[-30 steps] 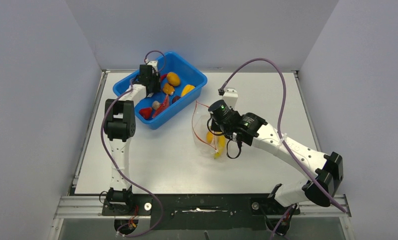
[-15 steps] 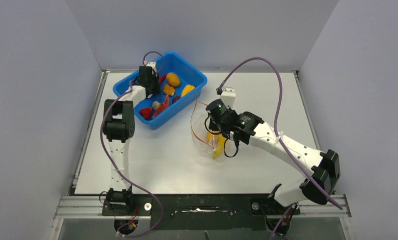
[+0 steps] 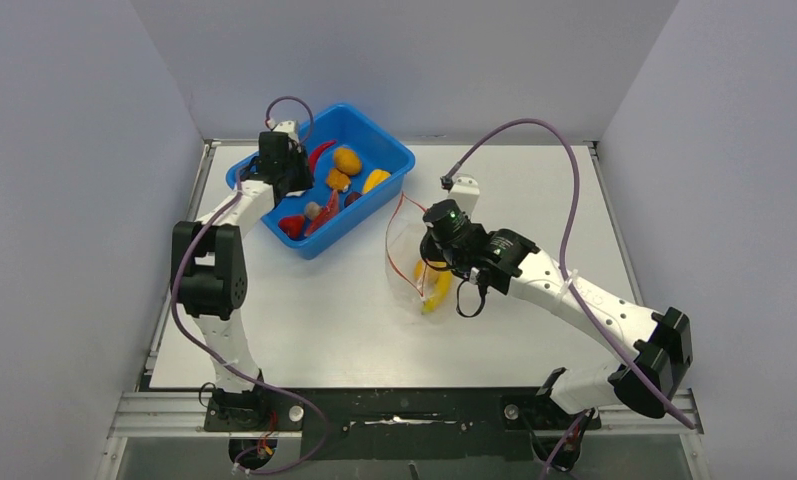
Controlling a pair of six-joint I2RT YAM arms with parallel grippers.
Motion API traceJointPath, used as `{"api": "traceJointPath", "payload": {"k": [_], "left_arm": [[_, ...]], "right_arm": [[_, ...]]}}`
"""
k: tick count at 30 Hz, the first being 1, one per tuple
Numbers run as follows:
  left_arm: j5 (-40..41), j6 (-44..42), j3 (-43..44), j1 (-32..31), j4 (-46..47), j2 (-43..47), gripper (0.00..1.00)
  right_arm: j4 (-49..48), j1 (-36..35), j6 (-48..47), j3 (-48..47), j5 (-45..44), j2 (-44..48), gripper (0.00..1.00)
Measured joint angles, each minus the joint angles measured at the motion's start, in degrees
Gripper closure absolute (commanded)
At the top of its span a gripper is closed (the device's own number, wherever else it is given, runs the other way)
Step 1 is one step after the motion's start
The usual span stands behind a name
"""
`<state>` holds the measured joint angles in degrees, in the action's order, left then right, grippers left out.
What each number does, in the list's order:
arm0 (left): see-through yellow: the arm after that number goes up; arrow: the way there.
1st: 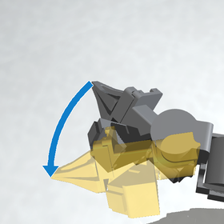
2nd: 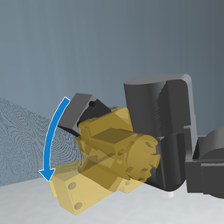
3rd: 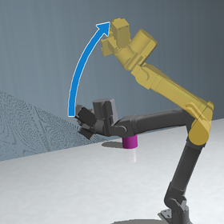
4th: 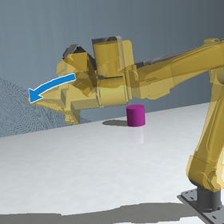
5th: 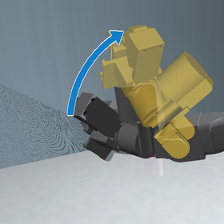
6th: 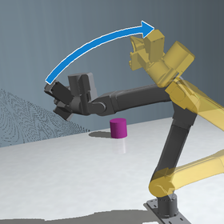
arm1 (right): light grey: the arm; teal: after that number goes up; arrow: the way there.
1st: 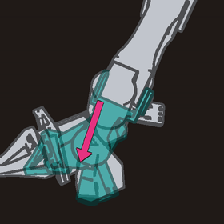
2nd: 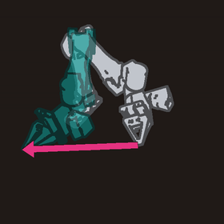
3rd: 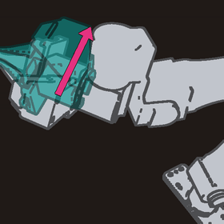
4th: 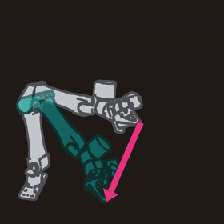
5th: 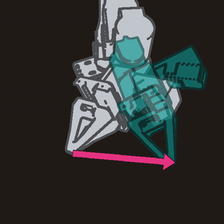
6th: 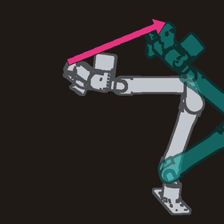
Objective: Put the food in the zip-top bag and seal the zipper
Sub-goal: Pick up the fake vegetable from the bin, then place the fake vegetable in the zipper food storage bag.
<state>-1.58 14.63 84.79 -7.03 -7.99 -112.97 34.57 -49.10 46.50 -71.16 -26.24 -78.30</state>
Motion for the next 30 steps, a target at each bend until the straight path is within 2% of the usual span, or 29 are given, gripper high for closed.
{"api": "traceJointPath", "payload": {"k": [13, 30], "left_arm": [[-2.9, 1.0, -11.9, 0.0, -2.4, 14.9, 0.79], [-17.1, 3.3, -25.8, 0.0, -10.1, 40.5, 0.79]], "right_arm": [[-2.9, 0.0, 1.1, 2.0, 2.8, 1.3, 1.00], [-3.6, 0.4, 1.1, 2.4, 3.3, 1.3, 1.00]]}}
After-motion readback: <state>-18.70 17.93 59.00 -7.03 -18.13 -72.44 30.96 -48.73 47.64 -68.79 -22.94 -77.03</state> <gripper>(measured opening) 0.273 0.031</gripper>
